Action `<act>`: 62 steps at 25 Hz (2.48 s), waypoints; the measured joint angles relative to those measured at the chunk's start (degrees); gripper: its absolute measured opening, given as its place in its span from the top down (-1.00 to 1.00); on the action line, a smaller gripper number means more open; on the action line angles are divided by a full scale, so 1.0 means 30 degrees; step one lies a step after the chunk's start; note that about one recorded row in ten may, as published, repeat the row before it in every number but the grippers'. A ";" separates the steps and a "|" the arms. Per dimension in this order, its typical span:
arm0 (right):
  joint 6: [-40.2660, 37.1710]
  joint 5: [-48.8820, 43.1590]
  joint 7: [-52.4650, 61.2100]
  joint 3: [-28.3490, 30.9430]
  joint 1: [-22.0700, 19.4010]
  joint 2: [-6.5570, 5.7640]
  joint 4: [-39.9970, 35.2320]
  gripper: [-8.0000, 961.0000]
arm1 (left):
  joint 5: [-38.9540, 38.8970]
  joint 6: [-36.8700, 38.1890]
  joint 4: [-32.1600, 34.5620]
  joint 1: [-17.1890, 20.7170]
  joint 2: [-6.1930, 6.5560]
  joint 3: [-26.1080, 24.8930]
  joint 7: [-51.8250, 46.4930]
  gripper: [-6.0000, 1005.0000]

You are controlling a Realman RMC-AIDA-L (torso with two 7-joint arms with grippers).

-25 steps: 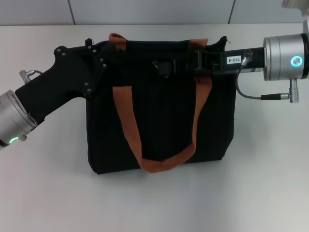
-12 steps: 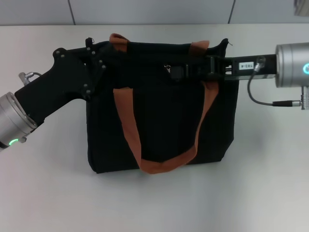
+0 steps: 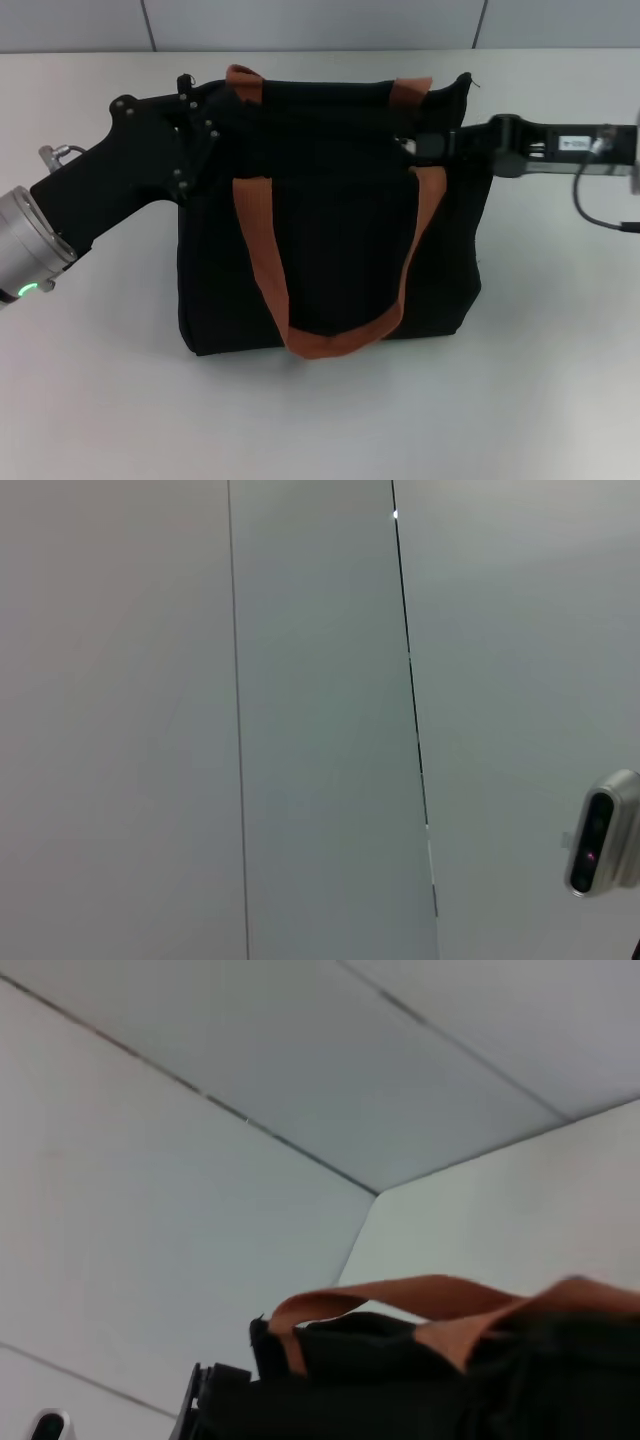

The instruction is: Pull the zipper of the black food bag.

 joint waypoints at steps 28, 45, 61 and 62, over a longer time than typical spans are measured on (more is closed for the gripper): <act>-0.6230 0.4935 -0.9643 0.5779 -0.3379 0.0579 0.0999 0.11 | -0.0967 -0.2643 0.0279 -0.2244 0.0092 -0.0435 -0.1492 0.92; -0.6537 0.4906 -1.9163 0.5638 -0.3697 0.1419 0.3297 -0.01 | -0.1087 0.2818 0.3033 -0.0303 0.0190 -0.3120 -0.5287 -0.18; -0.6346 0.0445 -2.4351 0.5197 -0.3246 0.1429 0.4237 0.00 | 0.4305 0.7570 0.1848 0.3870 0.1019 -0.3055 -0.3196 -0.56; -0.6346 0.0445 -2.4351 0.5197 -0.3246 0.1429 0.4237 -0.01 | 0.4617 0.7525 0.1768 0.3938 0.1045 -0.3025 -0.3172 -0.56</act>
